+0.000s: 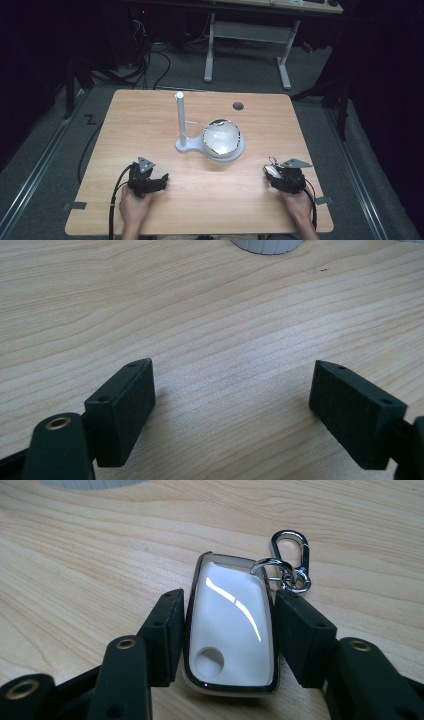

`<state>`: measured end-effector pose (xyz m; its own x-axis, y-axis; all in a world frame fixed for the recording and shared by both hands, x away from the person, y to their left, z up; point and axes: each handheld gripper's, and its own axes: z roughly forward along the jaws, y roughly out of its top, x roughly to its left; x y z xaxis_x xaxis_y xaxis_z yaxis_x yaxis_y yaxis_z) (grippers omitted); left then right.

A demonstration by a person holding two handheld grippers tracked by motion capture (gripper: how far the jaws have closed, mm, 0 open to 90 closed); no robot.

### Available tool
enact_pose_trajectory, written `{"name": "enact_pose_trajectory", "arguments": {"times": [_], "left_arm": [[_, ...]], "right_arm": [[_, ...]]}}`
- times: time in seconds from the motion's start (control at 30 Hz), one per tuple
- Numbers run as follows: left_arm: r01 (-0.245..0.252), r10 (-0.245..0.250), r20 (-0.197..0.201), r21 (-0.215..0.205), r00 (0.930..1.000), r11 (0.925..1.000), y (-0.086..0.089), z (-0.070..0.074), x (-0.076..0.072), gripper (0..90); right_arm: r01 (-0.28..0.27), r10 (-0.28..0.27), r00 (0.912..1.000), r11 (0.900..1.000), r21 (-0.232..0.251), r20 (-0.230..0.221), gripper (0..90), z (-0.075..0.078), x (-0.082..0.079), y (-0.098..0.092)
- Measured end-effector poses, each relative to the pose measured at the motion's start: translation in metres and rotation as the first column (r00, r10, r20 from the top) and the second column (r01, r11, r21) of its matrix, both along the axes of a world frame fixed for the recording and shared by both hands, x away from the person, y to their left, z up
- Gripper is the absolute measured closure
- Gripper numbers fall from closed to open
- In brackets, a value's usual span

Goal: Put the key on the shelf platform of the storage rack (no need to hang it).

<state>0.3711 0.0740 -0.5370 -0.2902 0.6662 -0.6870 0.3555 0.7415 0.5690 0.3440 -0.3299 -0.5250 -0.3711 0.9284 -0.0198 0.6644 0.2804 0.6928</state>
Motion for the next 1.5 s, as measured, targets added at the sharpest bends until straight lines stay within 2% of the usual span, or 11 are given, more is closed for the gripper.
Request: {"name": "enact_pose_trajectory", "arguments": {"times": [0.33, 0.43, 0.6, 0.9, 1.0, 1.17, 1.3, 1.5], "left_arm": [[0.002, -0.002, 0.002, 0.003, 1.0, 1.0, 0.0, 0.0, 0.0, 18.7], [0.001, -0.001, 0.0, 0.001, 1.0, 1.0, 0.0, 0.0, 0.0, 18.7], [0.002, -0.002, 0.001, 0.002, 1.0, 1.0, 0.0, 0.0, 0.0, 18.7], [0.003, -0.003, 0.003, 0.004, 1.0, 1.0, 0.0, 0.0, 0.0, 18.7], [0.005, -0.005, 0.004, 0.005, 1.0, 1.0, 0.001, 0.0, 0.0, 18.7], [0.004, -0.004, 0.004, 0.005, 1.0, 1.0, 0.001, 0.0, 0.0, 18.7], [0.004, -0.004, 0.004, 0.005, 1.0, 1.0, 0.001, 0.0, 0.0, 18.7], [0.004, -0.004, 0.003, 0.003, 1.0, 1.0, 0.001, 0.0, 0.0, 18.7]], "right_arm": [[0.006, -0.006, 1.0, 1.0, 0.011, 0.001, 51.0, 0.001, -0.001, 0.0], [0.003, -0.003, 0.9998, 1.0, 0.024, 0.021, 51.2, 0.004, -0.003, 0.0], [-0.005, 0.003, 0.9988, 0.999, 0.048, 0.048, 51.2, 0.016, -0.008, -0.003], [-0.047, 0.042, 0.9936, 0.998, 0.045, 0.105, 51.2, 0.039, -0.013, 0.003], [-0.057, 0.05, 0.992, 0.997, 0.06, 0.116, 51.2, 0.048, -0.015, 0.006], [-0.086, 0.078, 0.989, 0.995, 0.057, 0.126, 51.2, 0.06, -0.015, 0.01], [-0.101, 0.09, 0.9873, 0.991, 0.083, 0.131, 51.2, 0.069, -0.015, 0.012], [-0.148, 0.134, 0.979, 0.985, 0.084, 0.154, 51.2, 0.082, -0.015, 0.019]]}}
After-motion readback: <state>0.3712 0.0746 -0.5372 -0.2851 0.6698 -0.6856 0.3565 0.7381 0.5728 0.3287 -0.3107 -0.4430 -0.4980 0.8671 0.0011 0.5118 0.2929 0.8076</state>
